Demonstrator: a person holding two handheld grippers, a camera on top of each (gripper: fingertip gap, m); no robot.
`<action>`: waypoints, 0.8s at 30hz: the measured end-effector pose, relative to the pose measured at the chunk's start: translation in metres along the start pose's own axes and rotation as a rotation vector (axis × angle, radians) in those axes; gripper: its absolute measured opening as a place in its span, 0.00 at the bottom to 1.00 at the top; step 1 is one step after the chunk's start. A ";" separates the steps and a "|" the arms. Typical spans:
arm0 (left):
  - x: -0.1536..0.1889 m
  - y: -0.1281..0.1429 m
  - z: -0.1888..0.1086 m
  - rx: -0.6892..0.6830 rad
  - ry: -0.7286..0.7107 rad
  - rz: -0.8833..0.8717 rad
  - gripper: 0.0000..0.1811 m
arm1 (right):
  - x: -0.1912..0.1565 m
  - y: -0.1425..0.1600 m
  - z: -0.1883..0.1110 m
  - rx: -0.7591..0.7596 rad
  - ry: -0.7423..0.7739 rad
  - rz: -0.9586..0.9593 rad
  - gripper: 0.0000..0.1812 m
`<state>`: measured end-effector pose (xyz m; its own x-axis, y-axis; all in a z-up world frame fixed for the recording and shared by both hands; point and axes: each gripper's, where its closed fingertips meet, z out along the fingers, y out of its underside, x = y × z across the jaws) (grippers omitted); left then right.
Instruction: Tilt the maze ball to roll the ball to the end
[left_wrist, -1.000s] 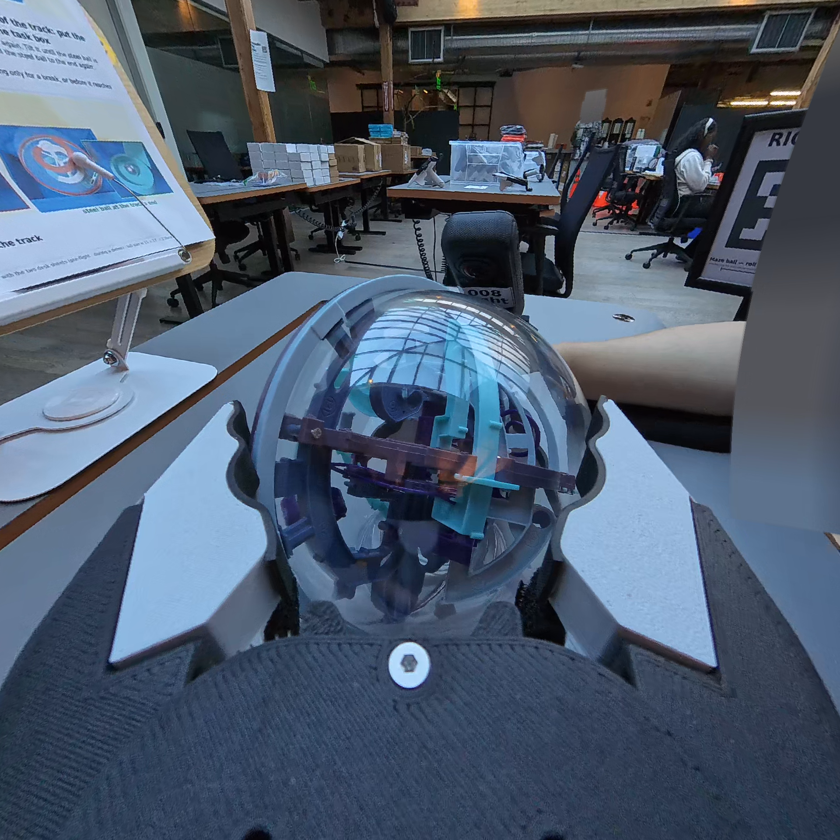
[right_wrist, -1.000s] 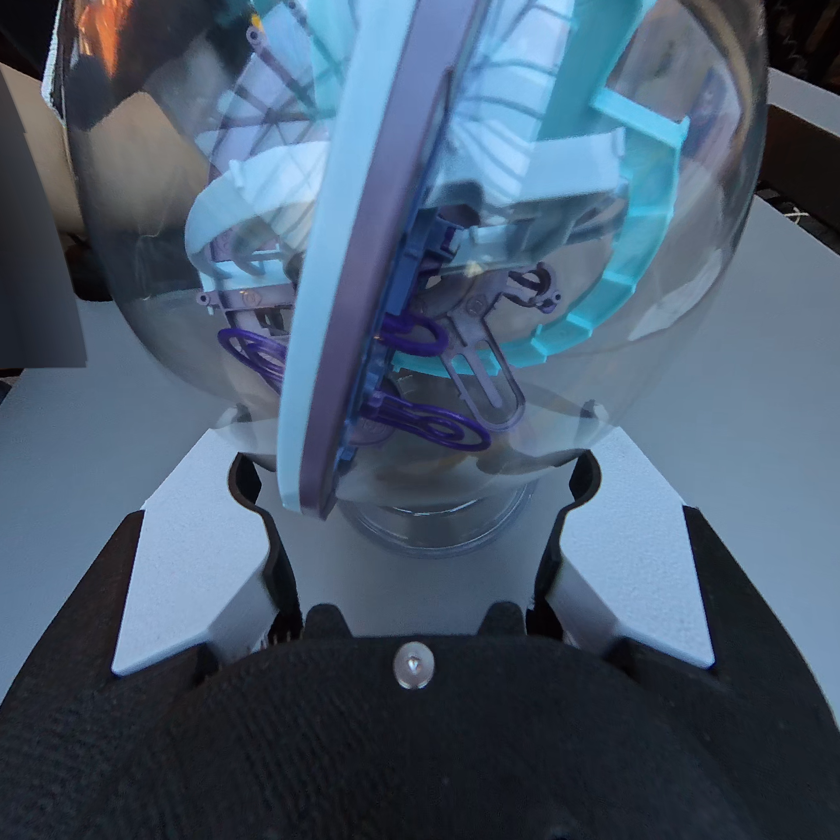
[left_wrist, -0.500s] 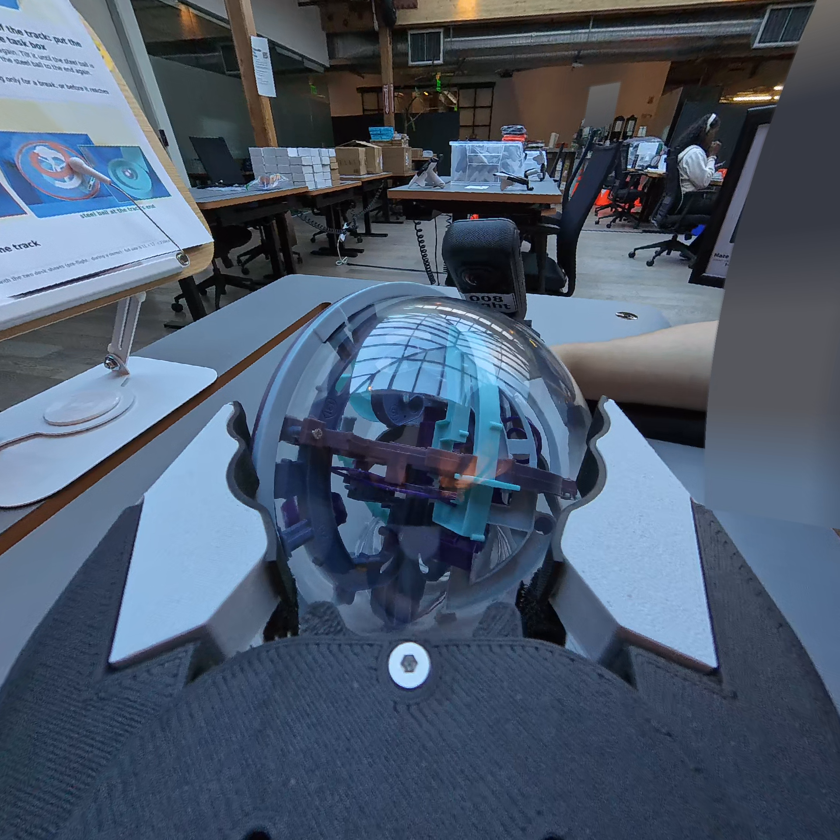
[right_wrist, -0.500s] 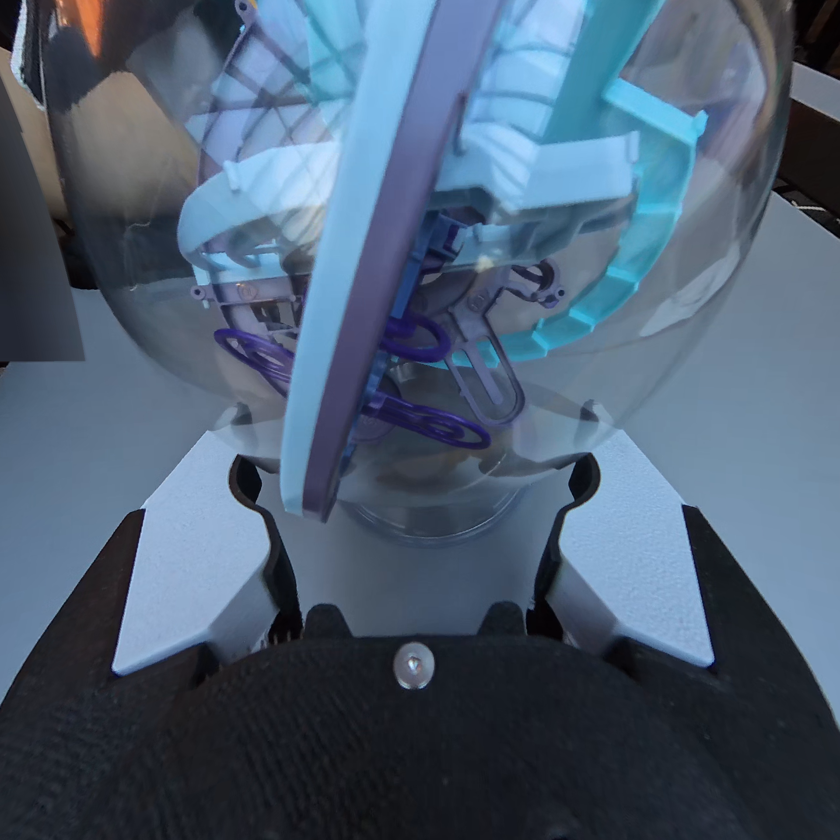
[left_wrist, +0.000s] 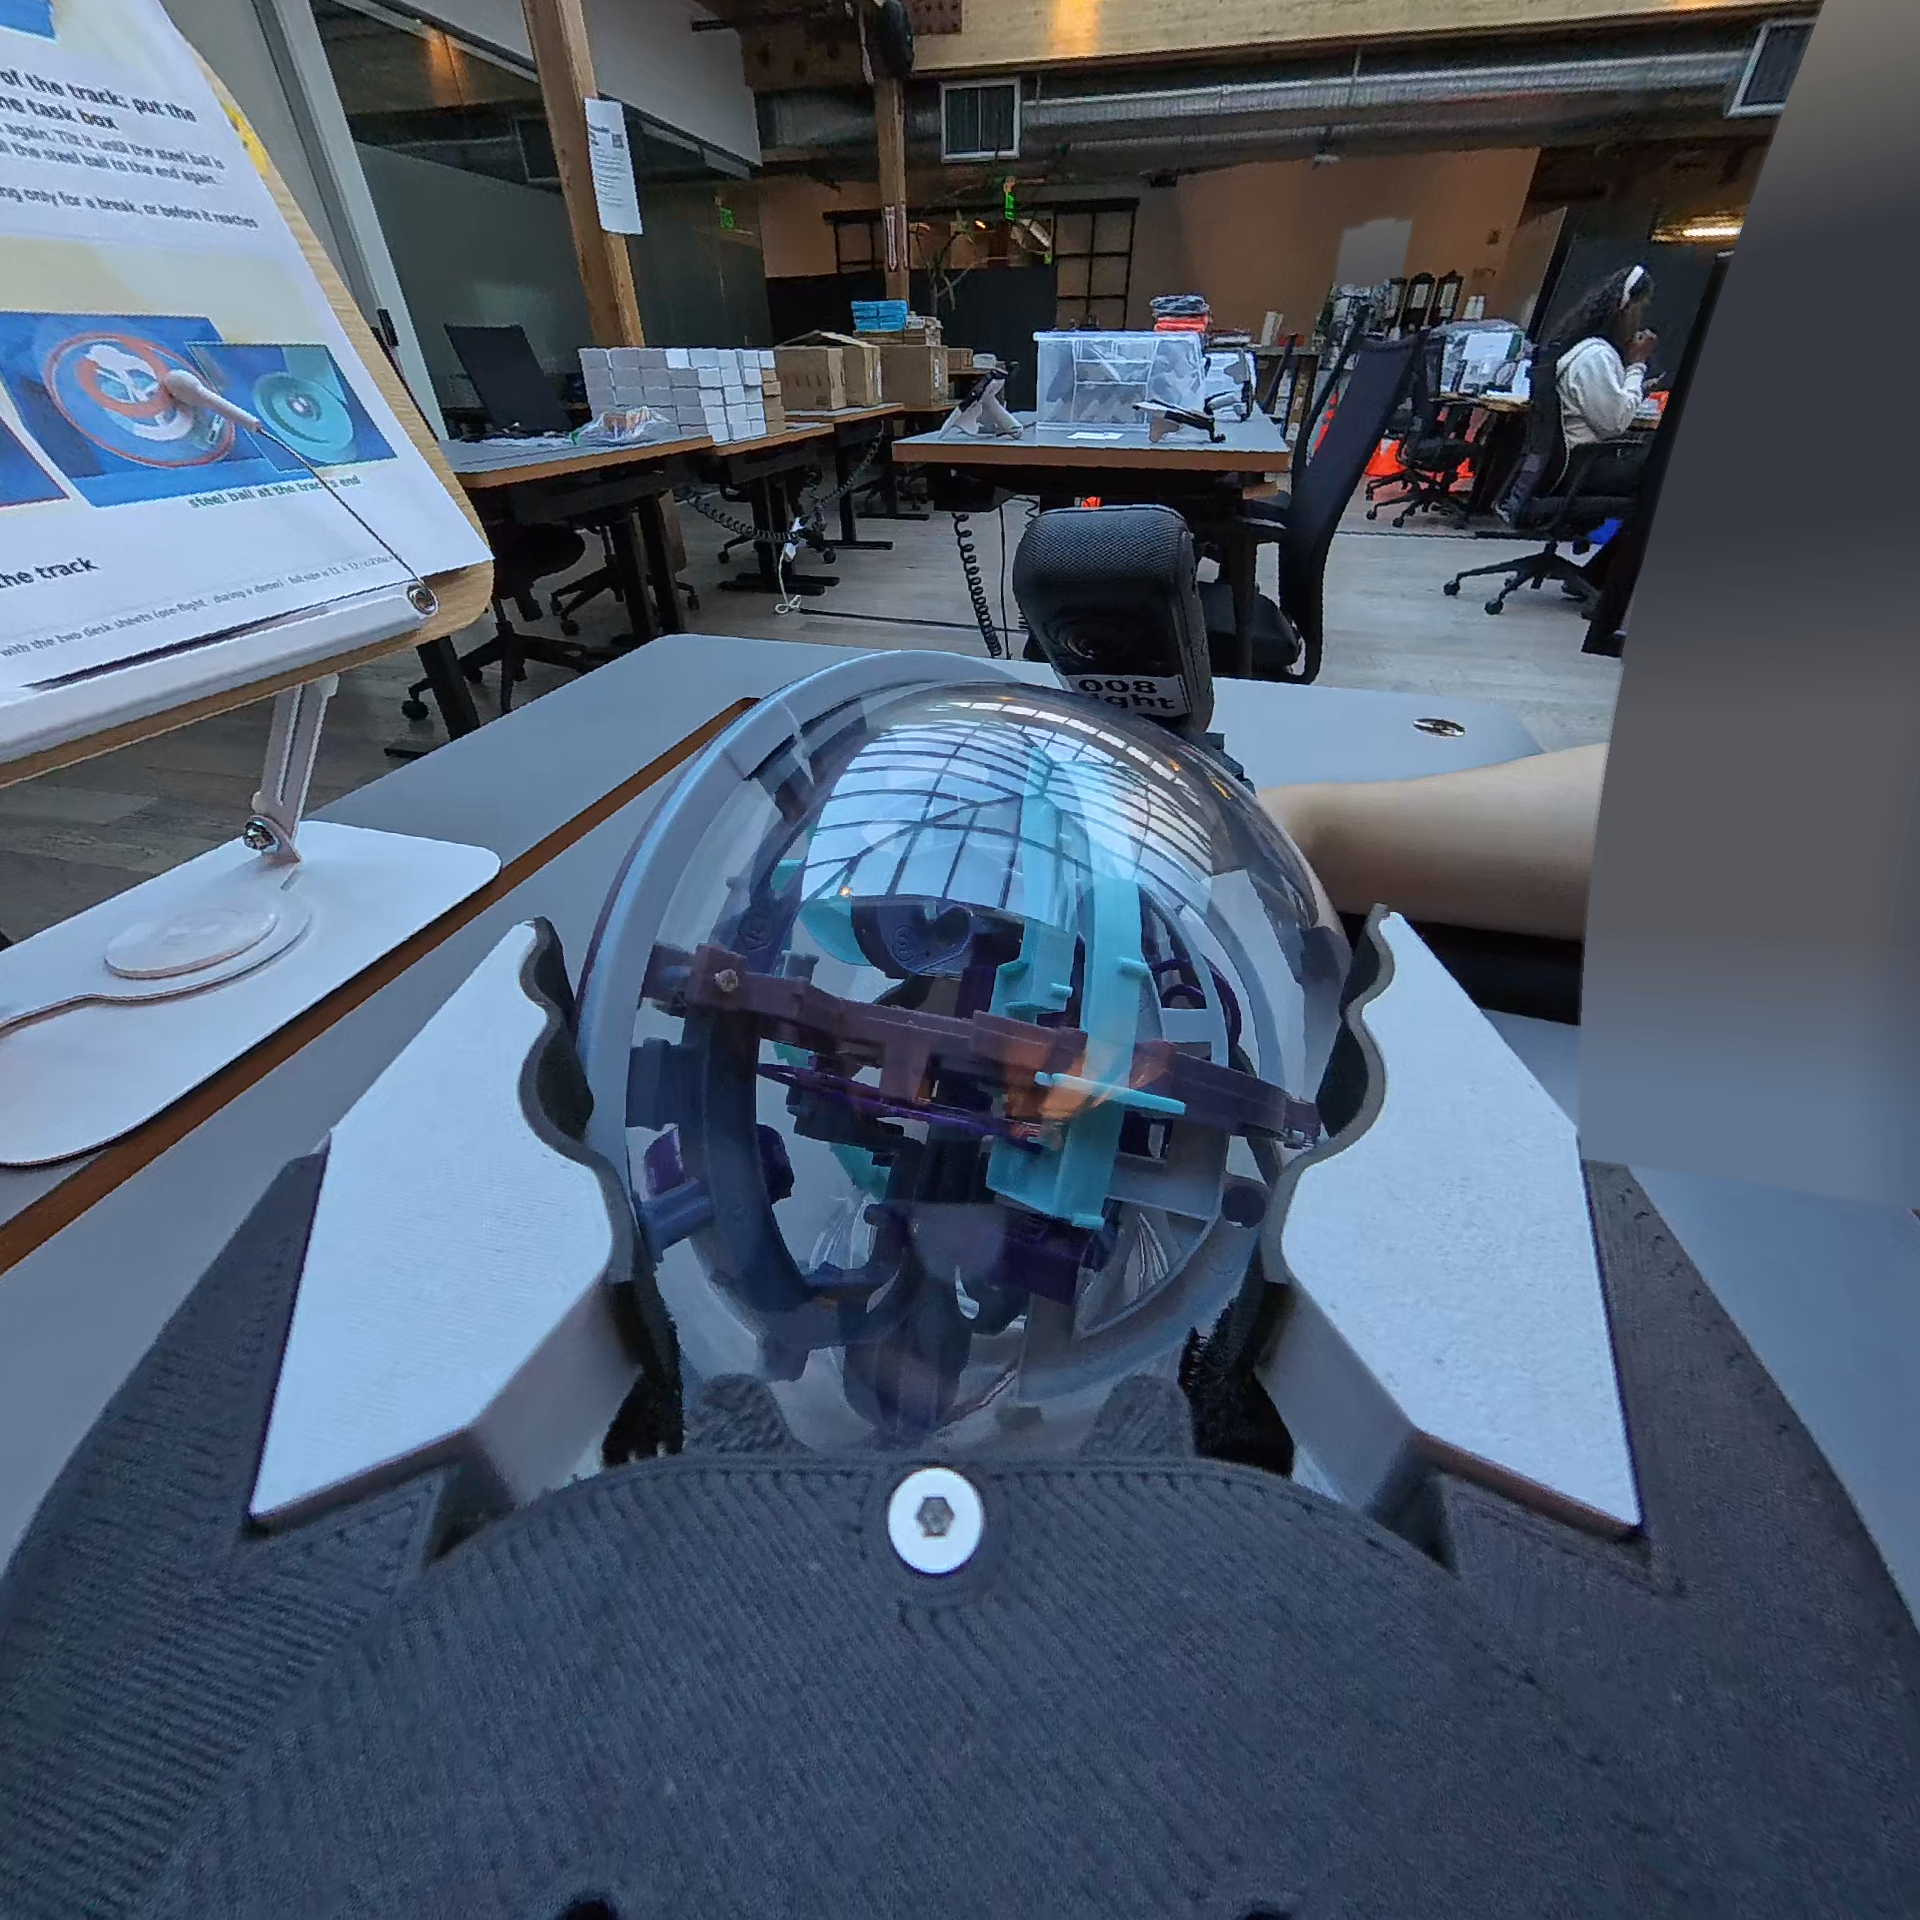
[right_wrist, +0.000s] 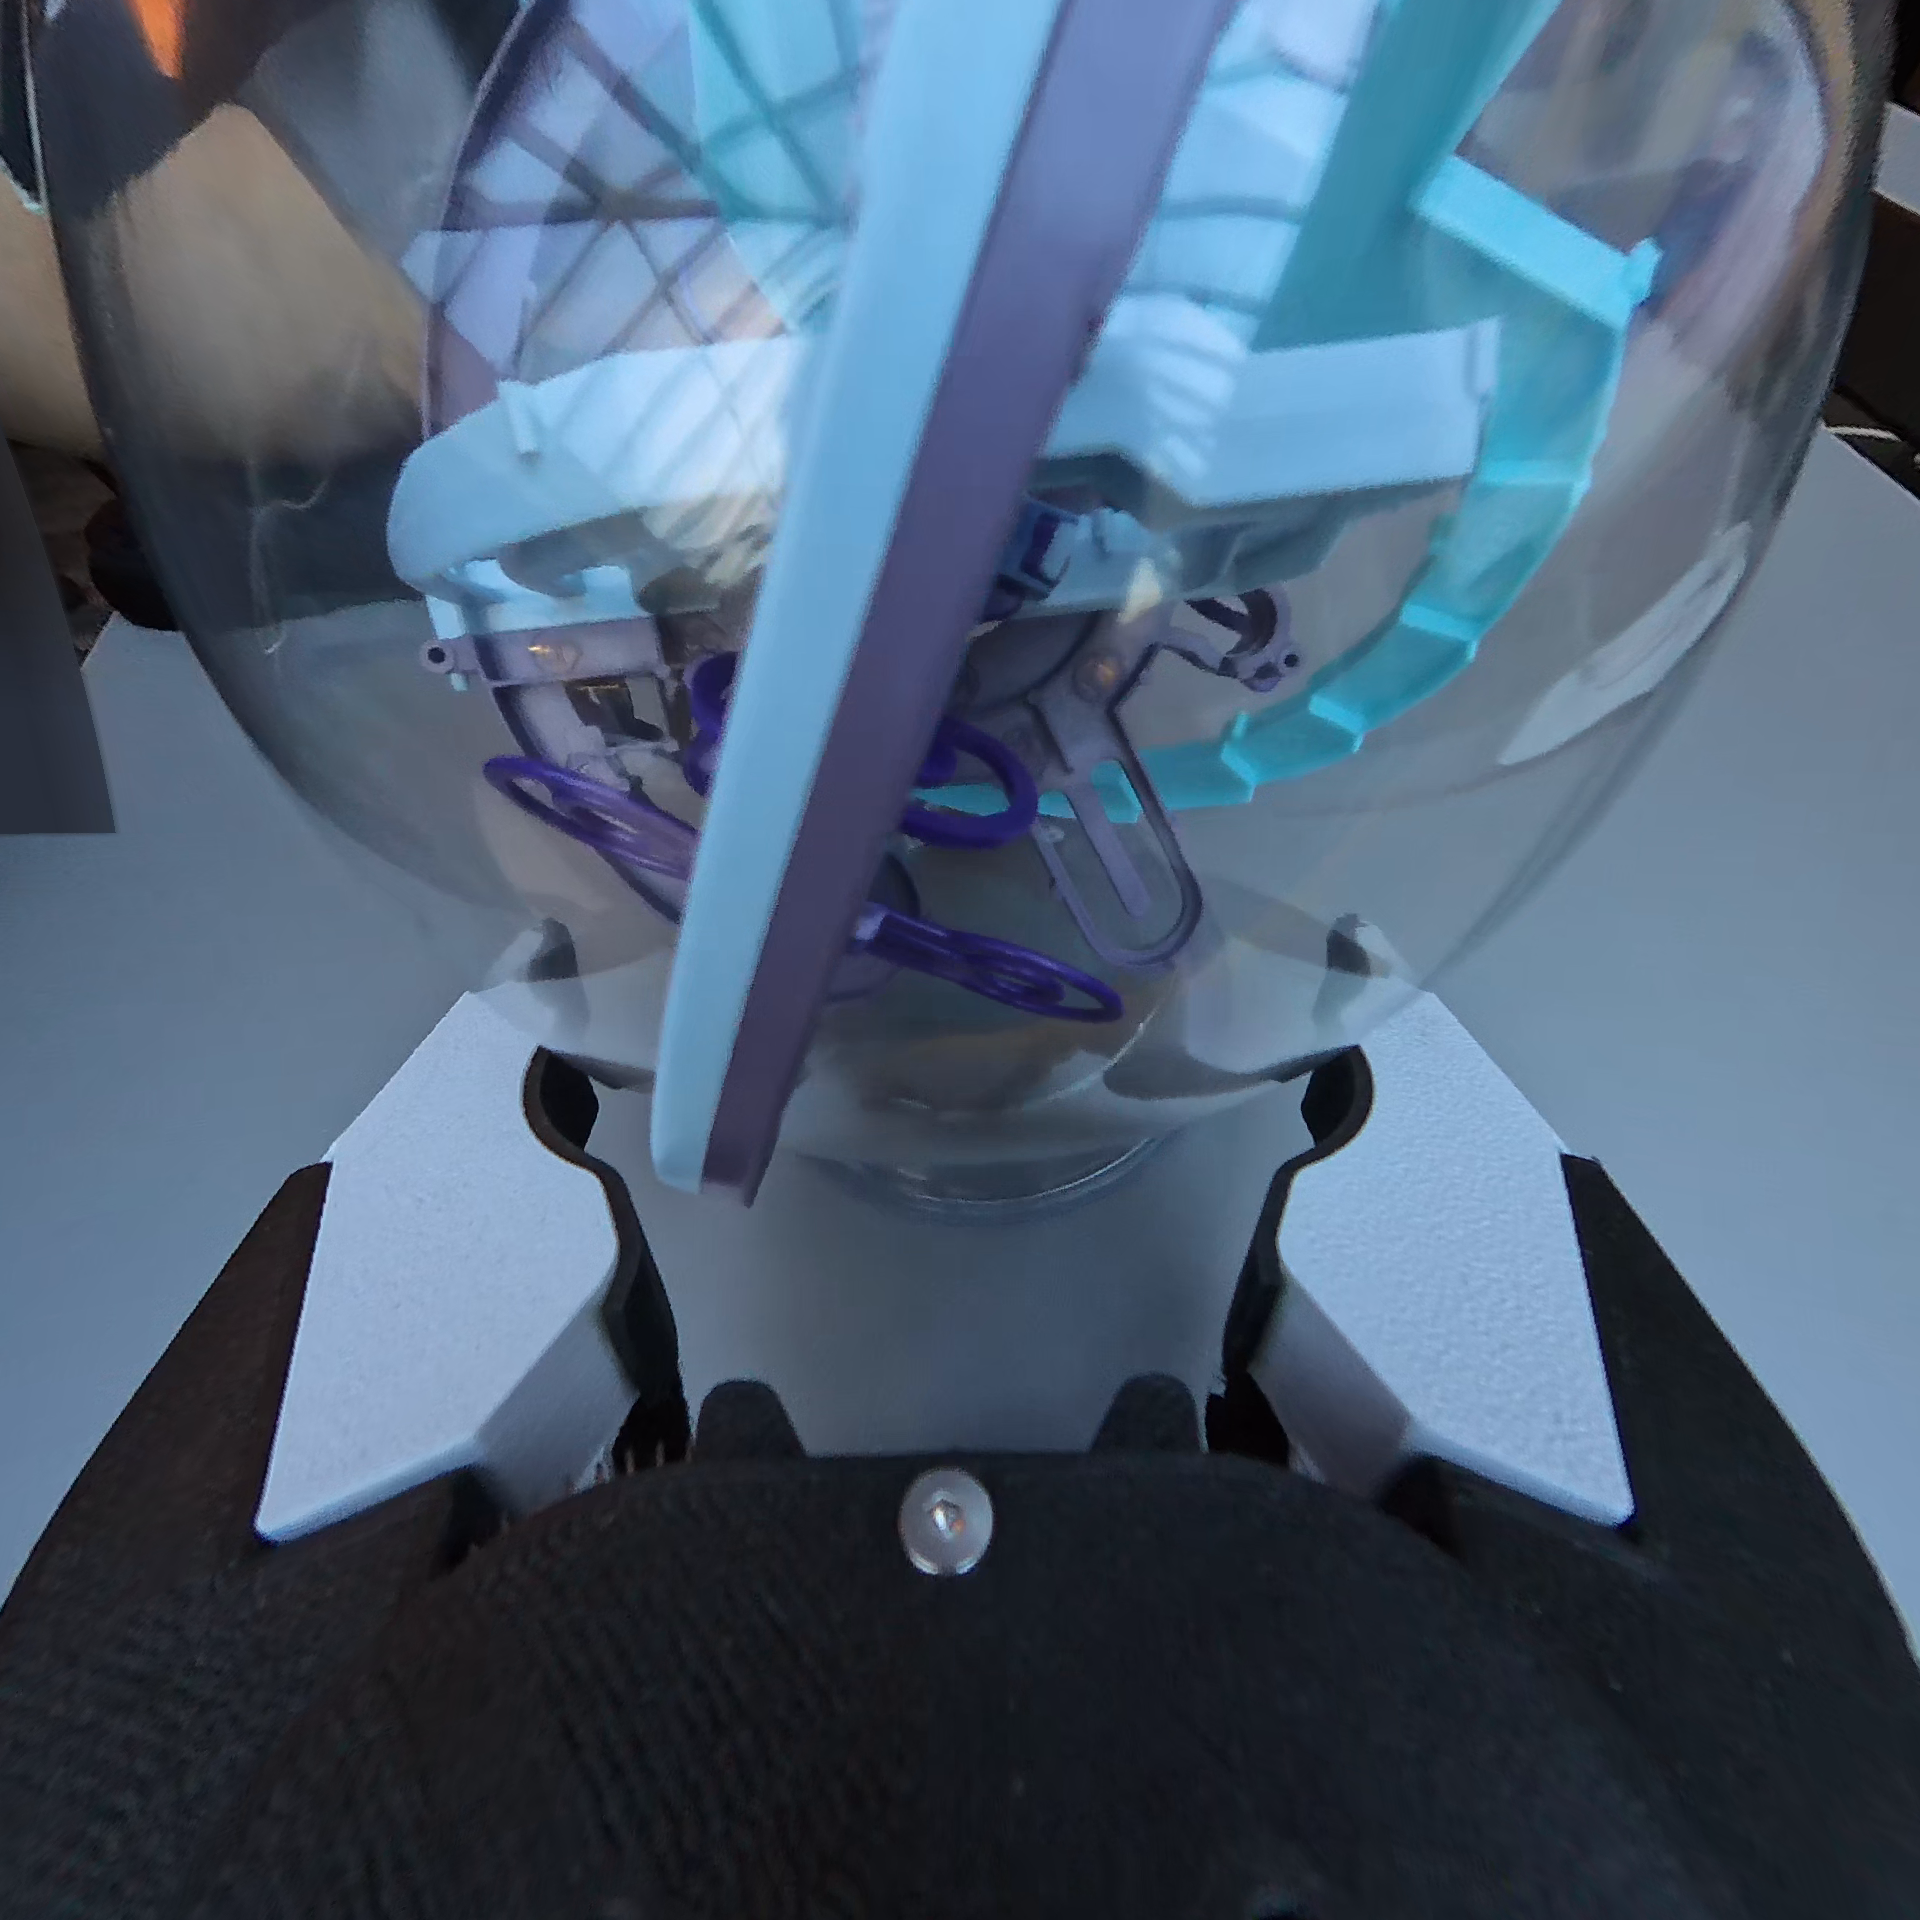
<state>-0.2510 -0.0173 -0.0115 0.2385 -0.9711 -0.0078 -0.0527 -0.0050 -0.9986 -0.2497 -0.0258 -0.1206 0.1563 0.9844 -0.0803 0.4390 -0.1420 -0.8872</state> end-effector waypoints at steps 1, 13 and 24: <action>0.000 0.000 0.000 0.002 -0.001 0.002 0.79 | 0.000 0.000 0.000 -0.002 0.002 0.000 0.78; 0.002 -0.001 0.000 0.006 -0.002 0.018 0.79 | 0.002 0.000 0.000 -0.005 0.040 -0.037 0.80; 0.004 0.006 0.003 -0.028 -0.007 0.053 0.78 | 0.007 0.001 -0.002 -0.007 0.074 -0.071 0.83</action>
<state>-0.2478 -0.0202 -0.0175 0.2412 -0.9685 -0.0613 -0.0926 0.0399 -0.9949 -0.2459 -0.0189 -0.1210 0.1893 0.9818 0.0170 0.4578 -0.0729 -0.8861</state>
